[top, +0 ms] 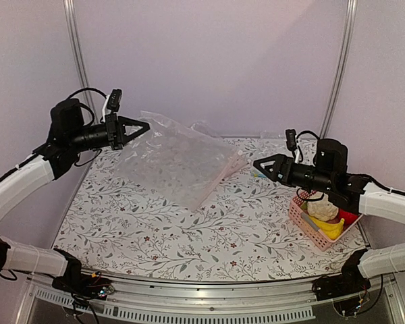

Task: Place the food in the zip-top bag and seal the zipper
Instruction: Pass from the left arm to the right

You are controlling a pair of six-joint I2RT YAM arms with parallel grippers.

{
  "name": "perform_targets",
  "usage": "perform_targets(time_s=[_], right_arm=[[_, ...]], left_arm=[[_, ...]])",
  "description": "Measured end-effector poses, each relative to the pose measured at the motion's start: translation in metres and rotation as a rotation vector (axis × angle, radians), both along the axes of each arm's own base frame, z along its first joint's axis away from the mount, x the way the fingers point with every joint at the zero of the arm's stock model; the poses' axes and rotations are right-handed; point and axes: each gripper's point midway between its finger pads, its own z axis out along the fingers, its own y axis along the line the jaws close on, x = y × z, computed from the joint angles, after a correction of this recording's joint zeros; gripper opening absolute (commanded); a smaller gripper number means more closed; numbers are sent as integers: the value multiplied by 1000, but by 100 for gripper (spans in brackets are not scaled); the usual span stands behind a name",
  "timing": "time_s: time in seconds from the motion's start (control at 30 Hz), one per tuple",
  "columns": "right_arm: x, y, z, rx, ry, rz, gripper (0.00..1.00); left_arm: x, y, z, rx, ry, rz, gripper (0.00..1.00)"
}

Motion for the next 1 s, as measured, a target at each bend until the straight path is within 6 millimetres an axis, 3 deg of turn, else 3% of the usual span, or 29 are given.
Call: perform_targets(time_s=[0.43,0.73,0.87,1.0], right_arm=[[12,25,3,35,-53,85,71],[16,29,24,81,-126,124,57],[15,34,29,98,-143,154,54],[13,38,37,113,-161,183,45]], left_arm=[[-21,6,28,-66,-25,-57,0],[-44,9,47,-91,-68,-99,0],[-49,10,52,-99,-78,-107,0],[-51,10,53,-103,-75,-111,0]])
